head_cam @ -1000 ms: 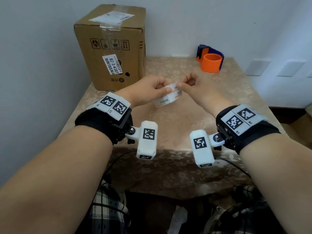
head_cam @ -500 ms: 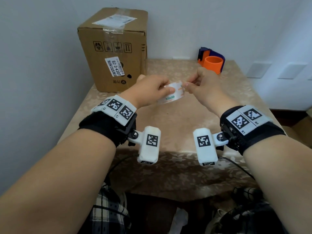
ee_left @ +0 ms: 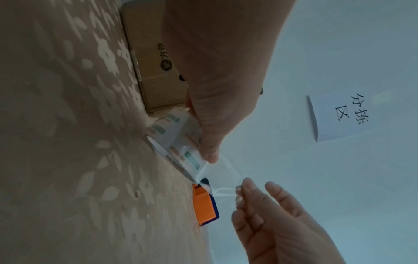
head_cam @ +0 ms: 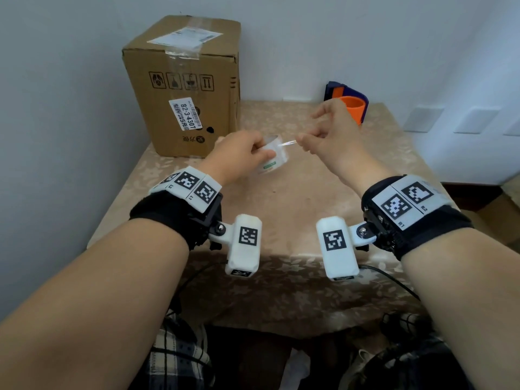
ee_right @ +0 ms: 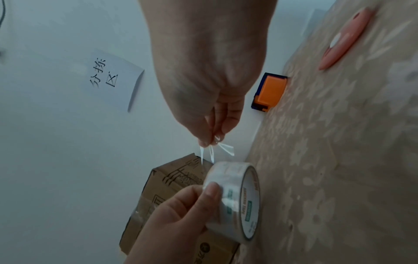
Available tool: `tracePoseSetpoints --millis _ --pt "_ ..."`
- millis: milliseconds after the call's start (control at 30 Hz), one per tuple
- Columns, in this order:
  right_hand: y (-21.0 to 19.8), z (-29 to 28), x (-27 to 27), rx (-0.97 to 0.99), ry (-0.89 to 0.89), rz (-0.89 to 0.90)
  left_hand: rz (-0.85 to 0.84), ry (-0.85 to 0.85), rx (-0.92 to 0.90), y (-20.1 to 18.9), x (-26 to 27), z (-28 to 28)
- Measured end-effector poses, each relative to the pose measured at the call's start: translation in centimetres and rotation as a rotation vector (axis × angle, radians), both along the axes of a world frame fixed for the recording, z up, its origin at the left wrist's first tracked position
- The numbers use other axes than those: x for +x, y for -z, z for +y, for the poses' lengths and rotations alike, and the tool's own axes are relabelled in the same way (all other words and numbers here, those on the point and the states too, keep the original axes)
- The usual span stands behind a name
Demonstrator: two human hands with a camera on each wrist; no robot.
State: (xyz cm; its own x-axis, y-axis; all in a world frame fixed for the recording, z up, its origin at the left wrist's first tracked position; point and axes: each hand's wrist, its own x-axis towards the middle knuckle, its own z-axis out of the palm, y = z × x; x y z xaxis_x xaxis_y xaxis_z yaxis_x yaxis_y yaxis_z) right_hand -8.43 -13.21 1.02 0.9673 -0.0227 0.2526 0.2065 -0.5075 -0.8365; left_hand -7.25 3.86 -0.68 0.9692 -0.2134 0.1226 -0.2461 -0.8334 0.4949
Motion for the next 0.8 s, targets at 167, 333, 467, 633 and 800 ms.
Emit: tracePoseSetpoints --millis 167,333,467,633,800 --pt "-0.5 -0.1 0.0 -0.131 -0.091 -0.022 0.007 0.05 -0.163 -0.3 -0.2 -0.4" --pt "-0.8 -0.2 0.1 -0.313 -0.109 -0.073 0.011 0.067 -0.228 -0.4 -0.3 -0.7" --pt "-0.8 -0.1 0.0 -0.378 -0.127 -0.11 -0.002 0.032 -0.215 -0.4 -0.3 -0.7" --pt "-1.6 0.9 -0.3 -0.359 -0.146 -0.166 -0.03 -0.029 -0.25 -0.5 0.0 -0.8" --pt "-2.4 2.1 -0.9 -0.404 -0.183 -0.171 -0.059 -0.07 -0.254 -0.7 0.3 -1.3"
